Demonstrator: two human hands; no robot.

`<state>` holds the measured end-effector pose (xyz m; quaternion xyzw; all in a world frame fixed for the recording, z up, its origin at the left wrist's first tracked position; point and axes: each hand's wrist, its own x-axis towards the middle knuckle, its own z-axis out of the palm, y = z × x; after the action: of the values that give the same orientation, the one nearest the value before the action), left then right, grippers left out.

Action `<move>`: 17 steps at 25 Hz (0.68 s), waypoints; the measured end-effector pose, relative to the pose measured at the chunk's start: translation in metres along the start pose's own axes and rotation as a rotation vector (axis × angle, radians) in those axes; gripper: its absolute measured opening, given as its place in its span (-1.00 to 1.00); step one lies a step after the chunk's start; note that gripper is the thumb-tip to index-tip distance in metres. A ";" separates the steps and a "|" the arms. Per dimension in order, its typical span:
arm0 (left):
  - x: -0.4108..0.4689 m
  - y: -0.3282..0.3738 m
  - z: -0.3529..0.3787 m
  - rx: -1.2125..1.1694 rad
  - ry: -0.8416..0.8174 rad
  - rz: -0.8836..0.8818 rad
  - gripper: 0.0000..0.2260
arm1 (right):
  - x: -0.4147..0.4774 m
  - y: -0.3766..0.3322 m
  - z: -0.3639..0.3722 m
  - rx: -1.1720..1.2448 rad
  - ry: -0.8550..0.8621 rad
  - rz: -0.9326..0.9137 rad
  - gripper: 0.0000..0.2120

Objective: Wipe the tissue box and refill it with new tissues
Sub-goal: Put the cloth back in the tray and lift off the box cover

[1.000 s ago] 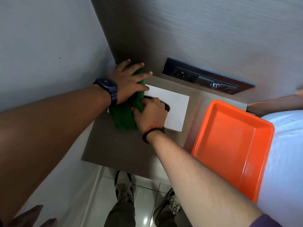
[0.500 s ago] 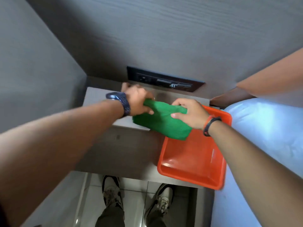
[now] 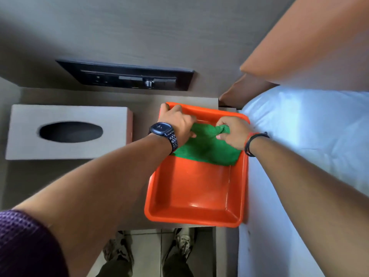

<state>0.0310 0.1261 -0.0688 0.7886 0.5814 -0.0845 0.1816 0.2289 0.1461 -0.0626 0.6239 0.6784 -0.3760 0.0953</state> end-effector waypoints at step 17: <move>-0.056 -0.053 -0.007 -0.244 0.351 0.172 -0.70 | -0.048 -0.061 0.066 -0.212 0.609 -0.231 -0.61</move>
<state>-0.0374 0.0930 -0.0531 0.8102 0.5405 0.1406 0.1781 0.1598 0.0712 -0.0564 0.6134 0.7771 -0.1082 -0.0905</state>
